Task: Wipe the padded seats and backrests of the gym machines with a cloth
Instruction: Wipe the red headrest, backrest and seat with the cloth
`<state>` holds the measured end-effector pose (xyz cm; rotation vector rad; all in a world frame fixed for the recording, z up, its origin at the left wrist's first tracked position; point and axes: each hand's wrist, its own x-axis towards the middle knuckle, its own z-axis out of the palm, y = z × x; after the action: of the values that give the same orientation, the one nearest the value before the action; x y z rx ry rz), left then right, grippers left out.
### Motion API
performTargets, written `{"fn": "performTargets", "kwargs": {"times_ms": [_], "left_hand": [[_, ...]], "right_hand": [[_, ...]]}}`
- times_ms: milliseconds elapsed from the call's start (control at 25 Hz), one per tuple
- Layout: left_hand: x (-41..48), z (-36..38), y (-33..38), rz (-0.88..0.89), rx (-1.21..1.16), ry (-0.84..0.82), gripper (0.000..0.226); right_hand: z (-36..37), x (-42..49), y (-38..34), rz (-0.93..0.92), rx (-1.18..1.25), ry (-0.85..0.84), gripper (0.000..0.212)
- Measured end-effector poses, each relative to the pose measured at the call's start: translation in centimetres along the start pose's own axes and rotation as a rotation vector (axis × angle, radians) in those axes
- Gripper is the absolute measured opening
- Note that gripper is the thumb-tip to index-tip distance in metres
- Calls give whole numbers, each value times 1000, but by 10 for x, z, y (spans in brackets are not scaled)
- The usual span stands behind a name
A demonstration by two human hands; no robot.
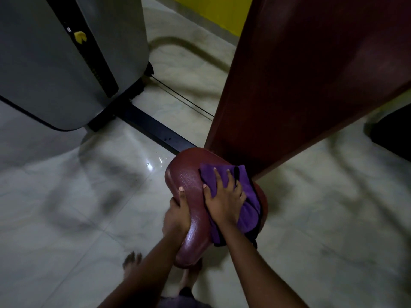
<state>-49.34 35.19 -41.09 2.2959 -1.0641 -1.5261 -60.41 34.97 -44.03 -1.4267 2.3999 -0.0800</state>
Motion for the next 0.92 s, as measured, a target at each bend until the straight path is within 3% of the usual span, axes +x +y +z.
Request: {"fn": "performTargets", "kwargs": {"times_ms": [80,200,240,320,400,520,680,760,920], "left_hand": [[-1,-2,1,0,-30,-28,78],[-4,-14,-6,-46,-319,-277,94],[-5,-23,-8,-63,-385,-340,90],[-23,-55,3,0,-428,-366,58],[-37,-93,13,129,-363,-376,35],[-60,-156,23,407,-259,-423,37],[-90,-234,27,769,-109,-504,37],[-99,-266,21,824,-78,-541,43],[-91,-301,6,898,88,-325,47]], "right_hand": [[-5,-17,-13,18,41,10,62],[-16,-40,-23,-61,220,22,44],[-26,-46,-26,-94,359,-19,41],[-50,-55,-29,-108,635,-66,38],[-82,-72,-45,-69,816,-148,33],[-127,-102,-80,-69,985,-293,34],[-178,-137,-121,-254,991,-337,51],[-190,-152,-140,-324,928,-328,56],[-194,-170,-167,-251,974,-336,43]]}}
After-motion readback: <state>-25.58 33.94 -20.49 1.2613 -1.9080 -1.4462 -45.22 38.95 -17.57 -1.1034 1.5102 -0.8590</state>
